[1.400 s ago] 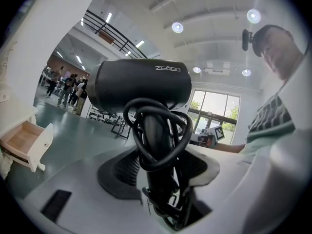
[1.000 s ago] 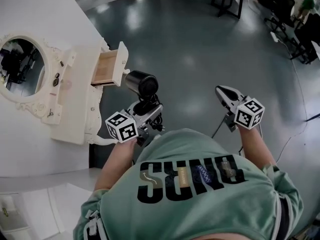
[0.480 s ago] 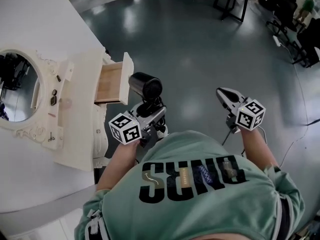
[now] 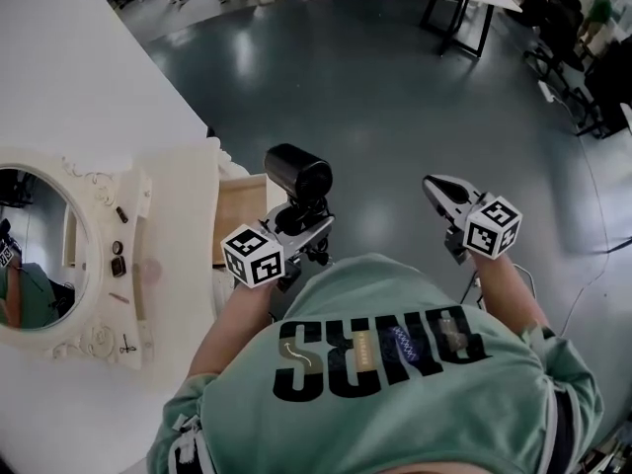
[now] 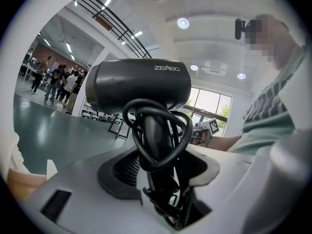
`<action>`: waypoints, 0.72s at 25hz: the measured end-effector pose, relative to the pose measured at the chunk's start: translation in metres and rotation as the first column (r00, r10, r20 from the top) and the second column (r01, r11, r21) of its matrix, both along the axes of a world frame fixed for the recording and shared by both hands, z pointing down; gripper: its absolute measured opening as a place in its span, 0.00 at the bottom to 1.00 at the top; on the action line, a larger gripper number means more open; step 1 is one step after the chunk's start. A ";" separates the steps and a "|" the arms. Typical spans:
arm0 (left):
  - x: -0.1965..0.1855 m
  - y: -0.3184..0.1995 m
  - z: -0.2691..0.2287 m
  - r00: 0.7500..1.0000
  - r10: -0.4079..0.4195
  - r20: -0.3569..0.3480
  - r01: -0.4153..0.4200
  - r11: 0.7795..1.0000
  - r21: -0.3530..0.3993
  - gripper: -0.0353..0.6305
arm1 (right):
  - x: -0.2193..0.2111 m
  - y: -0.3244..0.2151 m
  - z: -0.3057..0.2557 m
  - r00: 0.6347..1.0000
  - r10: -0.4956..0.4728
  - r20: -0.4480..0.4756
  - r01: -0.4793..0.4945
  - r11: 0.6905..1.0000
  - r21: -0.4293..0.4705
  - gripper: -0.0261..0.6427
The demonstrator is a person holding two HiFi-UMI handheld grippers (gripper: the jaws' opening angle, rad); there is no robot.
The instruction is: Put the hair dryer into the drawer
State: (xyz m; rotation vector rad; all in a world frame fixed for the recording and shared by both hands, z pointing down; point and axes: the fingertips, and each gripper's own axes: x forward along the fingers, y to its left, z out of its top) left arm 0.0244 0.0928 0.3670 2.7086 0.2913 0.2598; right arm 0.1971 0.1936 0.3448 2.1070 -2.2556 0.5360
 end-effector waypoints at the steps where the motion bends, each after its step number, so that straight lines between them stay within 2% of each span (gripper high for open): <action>1: 0.003 -0.011 0.001 1.000 0.002 0.001 -0.002 1.000 -0.003 0.42 | 0.004 -0.011 0.000 1.000 0.004 -0.001 -0.004 1.000 -0.005 0.03; 6: 0.023 -0.052 0.008 1.000 -0.016 0.014 0.016 0.999 -0.027 0.42 | 0.030 -0.047 0.004 1.000 0.006 0.004 -0.006 1.000 -0.023 0.03; 12: 0.062 -0.075 0.015 0.998 -0.057 0.035 0.058 0.998 -0.027 0.42 | 0.079 -0.075 0.010 1.000 -0.023 0.021 0.023 1.000 -0.016 0.03; 16: 0.110 -0.083 0.014 0.993 -0.114 0.042 0.114 0.993 -0.004 0.42 | 0.133 -0.088 0.008 0.997 -0.074 0.019 0.074 0.997 0.010 0.03; 18: 0.138 -0.087 0.010 0.987 -0.159 0.029 0.159 0.987 -0.021 0.42 | 0.161 -0.098 0.004 0.994 -0.112 0.015 0.111 0.994 0.022 0.03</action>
